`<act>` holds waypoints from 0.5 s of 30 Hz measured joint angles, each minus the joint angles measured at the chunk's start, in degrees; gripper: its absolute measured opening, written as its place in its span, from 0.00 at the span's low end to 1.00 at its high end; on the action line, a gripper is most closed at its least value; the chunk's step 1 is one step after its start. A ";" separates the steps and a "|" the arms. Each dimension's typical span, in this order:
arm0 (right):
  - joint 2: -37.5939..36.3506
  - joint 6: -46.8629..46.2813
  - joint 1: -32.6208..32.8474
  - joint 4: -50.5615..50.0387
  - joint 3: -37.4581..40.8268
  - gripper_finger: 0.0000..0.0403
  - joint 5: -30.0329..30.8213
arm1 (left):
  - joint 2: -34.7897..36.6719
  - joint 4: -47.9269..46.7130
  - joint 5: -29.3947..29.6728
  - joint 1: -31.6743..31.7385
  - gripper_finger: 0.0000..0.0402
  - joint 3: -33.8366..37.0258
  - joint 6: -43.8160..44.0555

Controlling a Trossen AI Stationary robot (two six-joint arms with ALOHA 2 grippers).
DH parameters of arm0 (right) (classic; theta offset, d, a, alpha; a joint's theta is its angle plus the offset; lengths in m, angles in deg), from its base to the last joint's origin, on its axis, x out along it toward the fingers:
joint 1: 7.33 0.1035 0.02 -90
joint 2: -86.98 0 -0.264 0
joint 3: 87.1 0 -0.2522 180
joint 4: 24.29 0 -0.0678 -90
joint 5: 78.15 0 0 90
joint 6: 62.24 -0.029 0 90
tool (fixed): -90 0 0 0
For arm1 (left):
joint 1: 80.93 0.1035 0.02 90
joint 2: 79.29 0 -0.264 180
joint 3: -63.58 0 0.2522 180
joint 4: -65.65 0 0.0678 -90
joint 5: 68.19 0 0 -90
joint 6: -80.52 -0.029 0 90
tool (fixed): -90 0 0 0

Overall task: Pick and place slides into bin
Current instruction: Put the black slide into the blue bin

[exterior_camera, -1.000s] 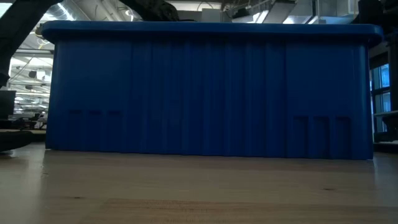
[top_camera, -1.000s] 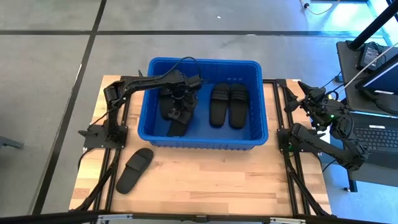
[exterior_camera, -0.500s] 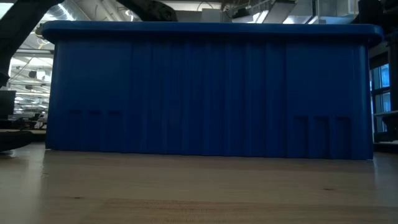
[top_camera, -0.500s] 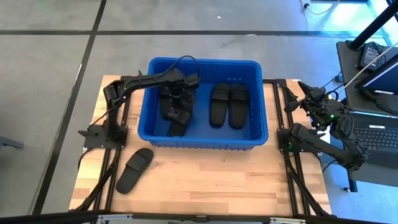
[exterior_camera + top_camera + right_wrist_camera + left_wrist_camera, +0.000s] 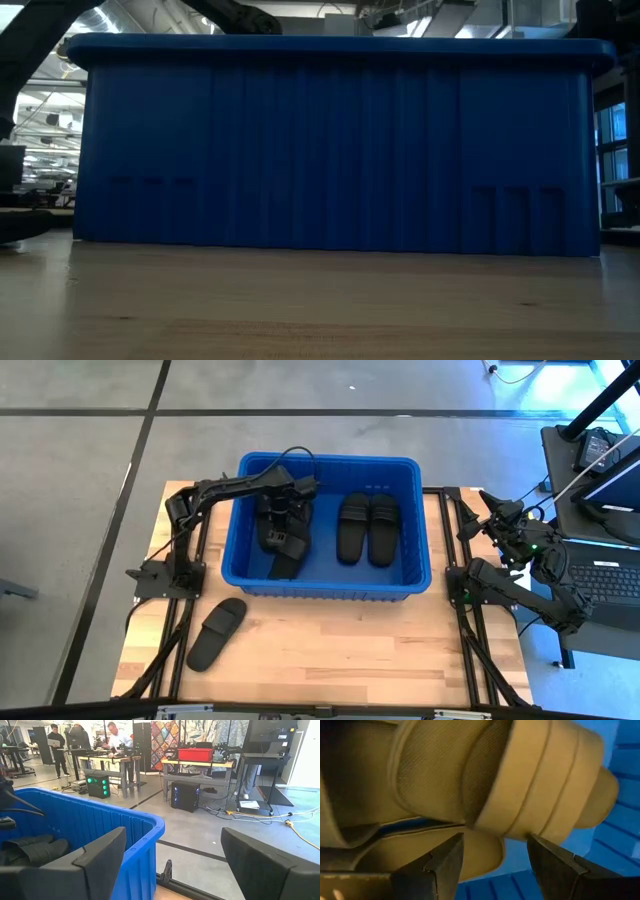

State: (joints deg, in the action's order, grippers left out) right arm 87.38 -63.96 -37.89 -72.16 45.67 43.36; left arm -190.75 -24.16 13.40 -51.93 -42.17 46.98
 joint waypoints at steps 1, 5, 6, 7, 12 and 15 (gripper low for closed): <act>0.00 0.00 -0.02 0.00 0.02 0.81 0.02 | 0.00 0.03 0.78 -0.05 0.53 0.00 0.00; 0.01 0.00 0.00 0.00 0.00 0.81 0.00 | 0.56 0.17 2.19 0.19 0.53 -0.01 -0.58; 0.02 0.00 -0.02 0.00 0.02 0.81 0.01 | 0.63 0.08 2.65 0.25 0.53 -0.20 -0.63; 0.00 0.00 -0.01 0.00 0.01 0.81 0.00 | 0.61 -0.15 3.16 0.25 0.53 -0.50 -0.64; 0.00 0.00 -0.01 0.00 0.01 0.81 0.00 | 0.56 -1.00 3.77 0.62 0.53 -3.74 -1.86; 0.00 0.00 -0.02 0.00 0.02 0.81 0.00 | 0.59 -0.51 2.54 0.67 0.53 -6.59 -3.72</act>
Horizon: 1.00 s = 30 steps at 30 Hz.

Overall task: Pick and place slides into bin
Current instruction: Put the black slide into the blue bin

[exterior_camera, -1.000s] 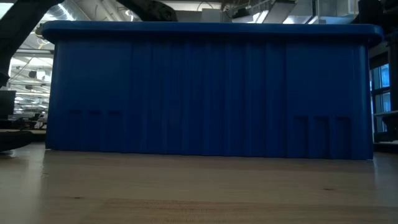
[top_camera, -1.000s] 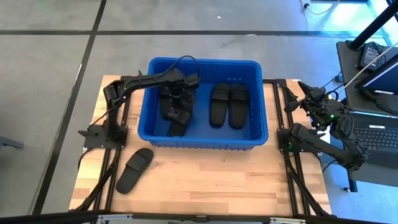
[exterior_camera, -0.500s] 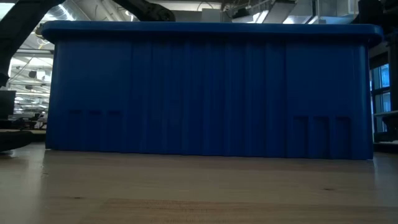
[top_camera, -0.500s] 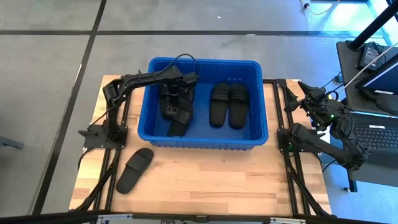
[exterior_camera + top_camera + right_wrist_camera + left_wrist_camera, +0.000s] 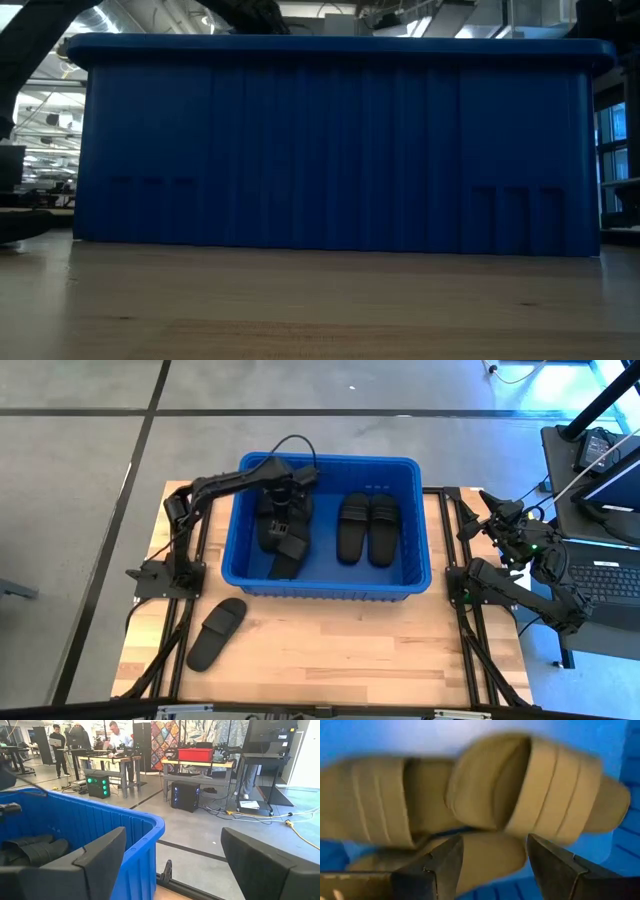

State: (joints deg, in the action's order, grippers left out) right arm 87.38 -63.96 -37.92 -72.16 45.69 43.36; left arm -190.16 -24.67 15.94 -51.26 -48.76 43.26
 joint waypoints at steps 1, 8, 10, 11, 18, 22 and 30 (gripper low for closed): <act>0.00 0.00 0.00 0.00 -0.02 0.81 0.00 | 0.00 0.37 -1.13 0.00 0.52 -0.76 -0.57; 0.00 0.00 0.00 0.00 -0.02 0.81 0.00 | 0.02 4.83 -8.27 -1.08 0.43 -1.83 -0.65; 0.00 0.00 0.00 0.00 0.00 0.81 0.00 | 0.02 5.11 -8.24 -1.39 0.37 -1.83 -0.82; 0.02 0.00 0.00 0.00 -0.01 0.81 0.00 | 0.02 5.32 -8.25 -1.46 0.34 -1.83 -0.89; 0.00 0.00 0.00 0.00 -0.01 0.81 0.00 | 0.00 6.61 -8.20 -1.62 0.10 -1.83 -2.34; 0.00 0.00 0.01 0.00 -0.01 0.81 0.00 | 0.00 7.08 -8.71 -1.42 0.02 -1.82 -3.39; 0.00 -0.04 0.02 0.00 0.00 0.81 0.00 | -0.63 6.64 -10.69 -1.39 0.00 -0.57 -3.44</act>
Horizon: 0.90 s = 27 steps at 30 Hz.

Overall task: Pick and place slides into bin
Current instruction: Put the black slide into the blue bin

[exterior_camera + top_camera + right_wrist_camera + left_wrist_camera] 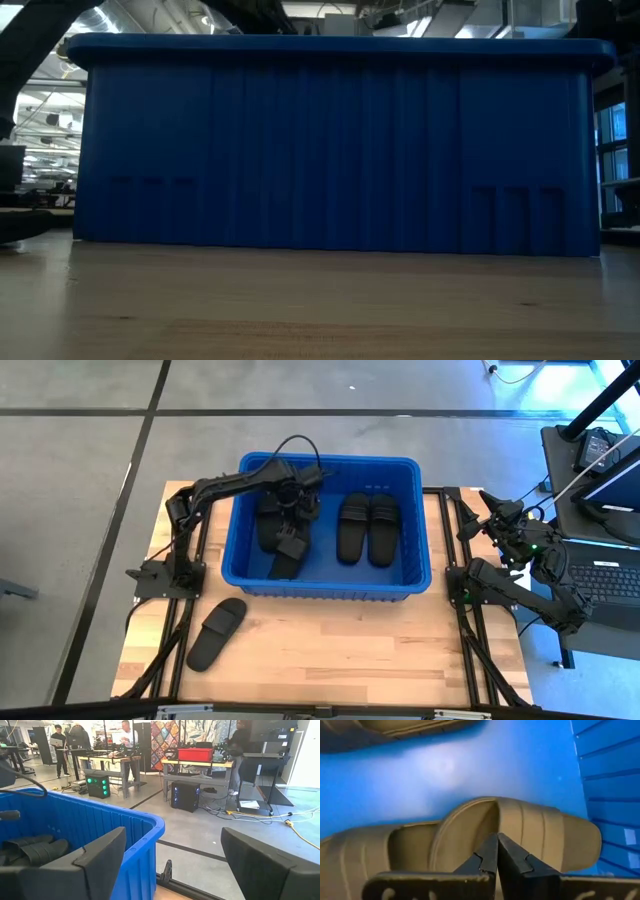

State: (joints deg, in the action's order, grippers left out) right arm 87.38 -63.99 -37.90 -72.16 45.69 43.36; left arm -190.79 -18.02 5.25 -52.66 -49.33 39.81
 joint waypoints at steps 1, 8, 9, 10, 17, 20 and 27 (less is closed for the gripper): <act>0.00 -0.11 -0.01 0.00 0.00 0.81 0.01 | 0.00 0.27 -0.16 0.04 0.00 0.44 -0.16; 0.02 -0.18 -0.01 -0.02 0.00 0.81 0.00 | 0.02 1.63 1.31 0.37 0.00 2.36 1.04; 0.00 -0.18 -0.02 -0.02 0.00 0.81 0.00 | 0.02 2.14 1.83 0.37 0.00 2.79 1.15; 0.00 -0.20 0.00 -0.02 0.00 0.81 0.00 | 0.00 2.61 2.23 0.35 0.00 3.26 1.15; 0.00 -0.77 -0.01 -0.07 0.00 0.81 -0.01 | 0.02 3.63 2.83 0.42 0.00 5.70 2.07; 0.00 -0.80 -0.01 -0.09 0.00 0.81 -0.01 | -0.02 3.83 5.51 0.61 0.00 5.70 2.87; 0.00 -0.81 -0.02 -0.14 0.00 0.81 -0.02 | -2.83 2.39 4.94 0.37 0.00 5.73 2.92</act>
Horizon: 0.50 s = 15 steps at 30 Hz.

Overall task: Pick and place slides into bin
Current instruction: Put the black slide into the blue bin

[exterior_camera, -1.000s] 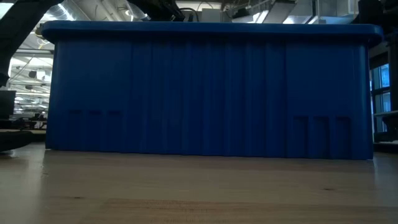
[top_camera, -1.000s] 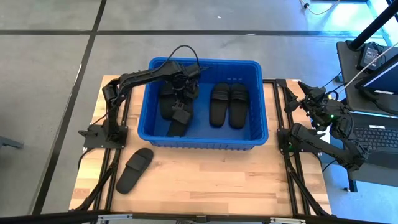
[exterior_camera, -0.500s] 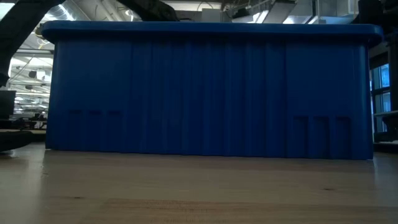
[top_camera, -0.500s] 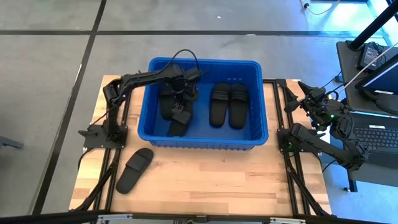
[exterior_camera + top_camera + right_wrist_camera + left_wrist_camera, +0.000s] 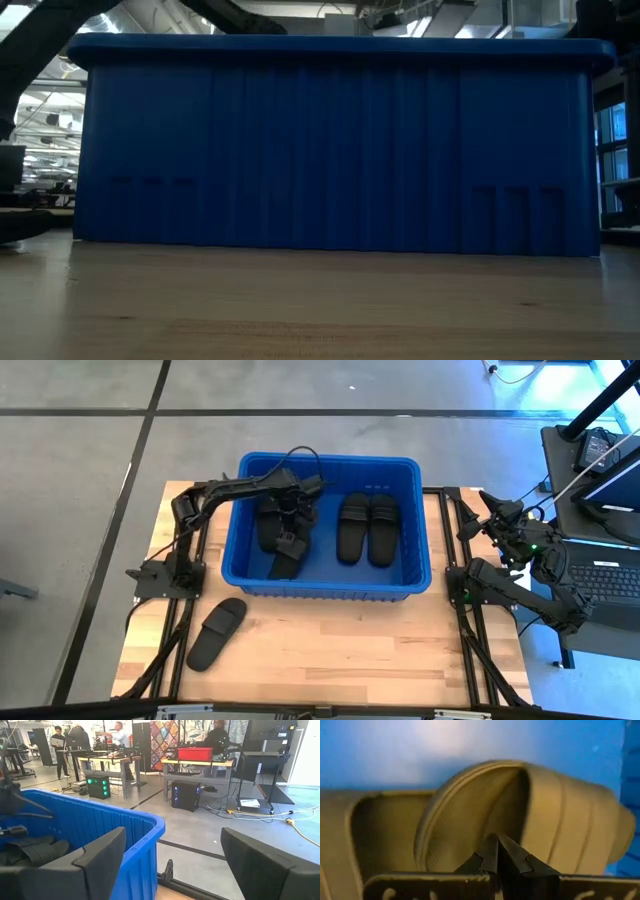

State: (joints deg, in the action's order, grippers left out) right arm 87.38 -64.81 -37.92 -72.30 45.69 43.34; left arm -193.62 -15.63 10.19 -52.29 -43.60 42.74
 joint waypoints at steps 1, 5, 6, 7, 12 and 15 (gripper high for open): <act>0.00 0.00 0.01 0.04 0.00 0.81 0.03 | -0.34 -0.28 0.59 0.00 0.00 -0.01 0.04; 0.00 -0.01 0.01 0.01 0.00 0.81 0.02 | -0.81 -2.24 2.68 0.28 0.00 -0.01 0.19; 0.00 0.00 0.00 0.01 0.00 0.81 0.02 | -0.78 -2.61 3.42 0.32 0.00 -0.01 0.25; 0.00 0.00 0.02 0.01 0.00 0.81 0.00 | -0.78 -2.79 3.97 0.36 0.00 -0.01 0.72; 0.00 0.00 0.00 0.02 0.00 0.81 0.01 | -0.78 -6.41 4.52 1.42 0.00 -0.01 2.82; 0.00 0.00 0.00 0.04 0.00 0.81 0.00 | -0.78 -7.53 4.52 1.60 0.00 -0.01 3.07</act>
State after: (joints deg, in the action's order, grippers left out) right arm 87.38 -64.81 -37.92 -72.27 45.69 43.34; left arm -194.40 -23.16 14.71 -50.69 -43.61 45.80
